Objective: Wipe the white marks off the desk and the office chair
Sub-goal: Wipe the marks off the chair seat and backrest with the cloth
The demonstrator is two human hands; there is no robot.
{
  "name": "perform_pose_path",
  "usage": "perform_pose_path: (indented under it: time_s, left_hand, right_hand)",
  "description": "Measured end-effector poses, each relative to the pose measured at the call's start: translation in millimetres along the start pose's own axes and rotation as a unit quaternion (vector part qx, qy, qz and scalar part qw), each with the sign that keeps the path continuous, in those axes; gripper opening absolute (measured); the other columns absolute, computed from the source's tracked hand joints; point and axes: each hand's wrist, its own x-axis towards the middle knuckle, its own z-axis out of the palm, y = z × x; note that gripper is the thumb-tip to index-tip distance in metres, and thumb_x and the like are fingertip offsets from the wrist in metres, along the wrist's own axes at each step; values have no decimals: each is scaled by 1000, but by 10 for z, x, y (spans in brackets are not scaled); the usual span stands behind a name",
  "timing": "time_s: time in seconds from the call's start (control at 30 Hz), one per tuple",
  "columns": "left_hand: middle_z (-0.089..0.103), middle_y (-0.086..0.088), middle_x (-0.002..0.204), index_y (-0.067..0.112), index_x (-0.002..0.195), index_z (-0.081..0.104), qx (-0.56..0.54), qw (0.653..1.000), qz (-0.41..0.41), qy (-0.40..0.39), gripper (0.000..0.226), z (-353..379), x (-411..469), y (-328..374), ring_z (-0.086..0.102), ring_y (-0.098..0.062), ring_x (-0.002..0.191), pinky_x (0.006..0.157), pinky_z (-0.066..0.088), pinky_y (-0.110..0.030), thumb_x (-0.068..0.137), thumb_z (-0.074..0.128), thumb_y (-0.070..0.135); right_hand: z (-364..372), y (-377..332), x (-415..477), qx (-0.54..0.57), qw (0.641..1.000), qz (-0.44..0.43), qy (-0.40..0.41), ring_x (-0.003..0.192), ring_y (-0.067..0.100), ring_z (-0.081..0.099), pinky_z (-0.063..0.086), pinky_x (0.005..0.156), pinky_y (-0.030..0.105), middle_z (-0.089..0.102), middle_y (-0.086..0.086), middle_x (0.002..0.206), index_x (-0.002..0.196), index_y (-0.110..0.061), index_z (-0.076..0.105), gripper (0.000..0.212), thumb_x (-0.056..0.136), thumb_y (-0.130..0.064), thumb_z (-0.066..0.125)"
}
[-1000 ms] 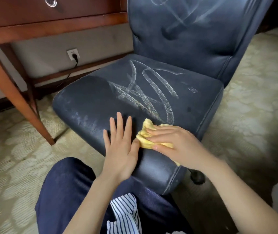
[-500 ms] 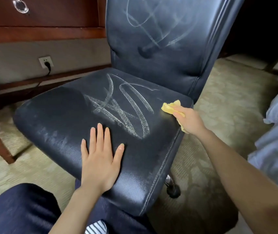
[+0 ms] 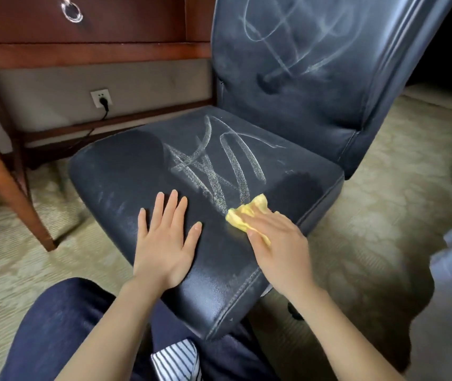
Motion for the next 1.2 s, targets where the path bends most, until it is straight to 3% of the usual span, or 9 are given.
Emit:
perform_pose_path:
  time_s: [0.13,0.27,0.4,0.53,0.67,0.83,0.97,1.07,1.2]
  left_hand:
    - [-8,14,158,28,152,5,-2,999,14,-30,61,-95,81,-225,-23,-4,141,115,-15,-37,95,13,49]
    - [-7,20,157,33,151,6,-20,998,27,-48,58,-175,151,-427,-20,-1,141,115,-16,-35,96,10,49]
    - [-6,23,155,37,150,8,-23,997,35,-58,56,-217,207,-556,-17,0,142,114,-16,-35,96,12,50]
    - [-5,22,156,38,150,8,-12,997,32,-69,55,-218,241,-613,-15,-3,143,114,-15,-38,96,13,49]
    - [-3,20,157,37,150,10,-14,997,34,-64,53,-210,248,-606,-15,-4,144,114,-15,-38,98,16,46]
    - [-3,18,158,36,150,9,6,997,32,-63,54,-220,239,-581,-15,-6,144,114,-16,-41,98,15,47]
    - [-6,16,158,34,151,9,74,996,18,-48,57,-269,181,-533,-16,-10,145,113,-16,-48,95,8,49]
    - [-5,12,159,27,151,15,46,999,17,-14,60,-286,45,-413,-16,-10,144,113,-15,-49,95,12,49]
    - [-2,13,158,29,151,16,-64,997,43,0,69,-201,-223,-116,-19,0,139,114,-14,-38,88,4,56]
  right_hand:
    - [110,-392,-292,32,991,-123,39,113,15,58,40,104,32,64,-6,122,112,-27,70,30,85,-23,57]
    - [348,-550,-518,30,945,-323,35,122,21,52,40,102,41,61,1,128,111,-21,70,26,91,-16,55]
    - [446,-345,-439,32,922,-378,74,121,24,54,44,98,43,60,3,127,115,-21,69,28,90,-10,60]
    - [372,95,-238,23,938,-323,124,115,26,58,46,94,47,62,6,124,113,-15,70,26,93,-8,56]
    - [150,638,-27,-54,964,-227,124,117,14,47,40,97,35,52,-4,129,121,-25,54,42,92,3,41]
    - [30,1197,120,0,989,39,141,137,17,34,30,112,45,44,1,143,135,-21,50,38,100,-11,40]
    - [107,1071,251,104,953,188,214,141,15,26,23,116,33,37,3,149,137,-19,48,38,102,-16,35]
    - [276,810,246,175,896,272,306,141,16,28,19,113,22,36,6,149,139,-13,45,38,102,-15,33]
    - [523,435,41,228,854,297,362,138,20,34,26,114,30,42,8,146,138,-12,45,38,102,-17,35]
